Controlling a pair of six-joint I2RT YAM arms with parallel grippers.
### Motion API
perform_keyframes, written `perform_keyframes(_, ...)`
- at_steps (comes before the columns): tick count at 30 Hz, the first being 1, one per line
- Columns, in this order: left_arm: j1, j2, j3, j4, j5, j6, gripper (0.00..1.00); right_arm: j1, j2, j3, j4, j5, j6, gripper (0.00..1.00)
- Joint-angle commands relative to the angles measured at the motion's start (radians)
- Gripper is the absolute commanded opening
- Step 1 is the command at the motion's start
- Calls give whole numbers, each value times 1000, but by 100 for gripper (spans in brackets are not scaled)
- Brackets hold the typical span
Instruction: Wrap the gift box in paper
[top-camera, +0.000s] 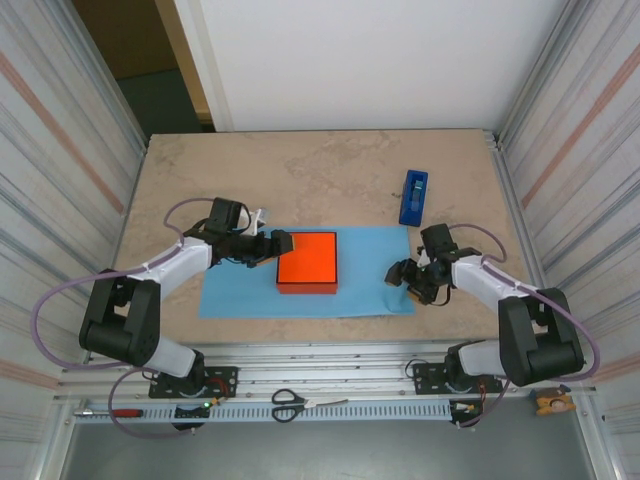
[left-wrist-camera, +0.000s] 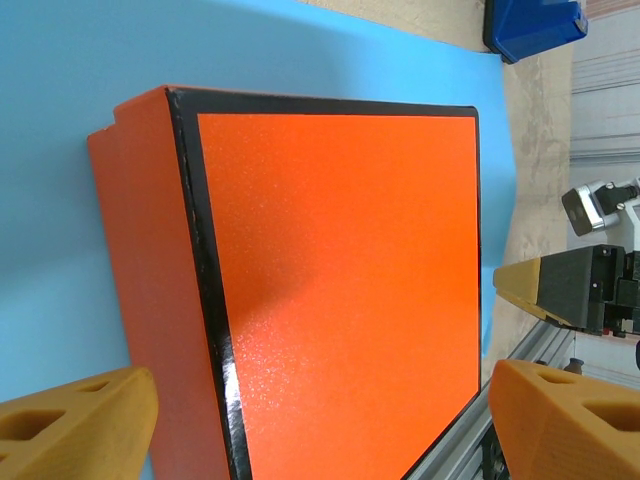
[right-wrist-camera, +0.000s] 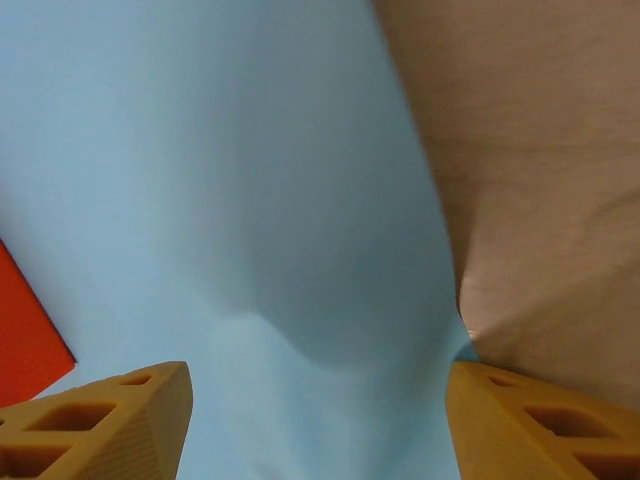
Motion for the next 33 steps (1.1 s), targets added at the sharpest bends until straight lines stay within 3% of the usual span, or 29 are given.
perform_keyframes(1,7,-33,-5,-10,-3,12,86,47,20,37,30,1,0,68)
perform_keyframes(5,7,-37,0,-12,-4,12,86,66,22,54,123,-72,31,72)
perform_keyframes(11,7,-44,2,-25,-7,20,86,75,5,81,183,-99,19,86)
perform_keyframes(21,8,-68,16,-42,-12,23,86,-10,9,109,271,-202,-44,90)
perform_keyframes(24,8,-75,25,-49,-14,25,86,-35,24,118,294,-277,-64,88)
perform_keyframes(29,8,-76,35,-56,-11,23,86,-45,41,140,258,-299,-104,84)
perform_keyframes(31,8,-78,38,-58,-11,22,86,-48,34,139,242,-285,-103,79)
perform_keyframes(33,8,-81,41,-62,-9,20,85,-48,30,140,201,-255,-100,67)
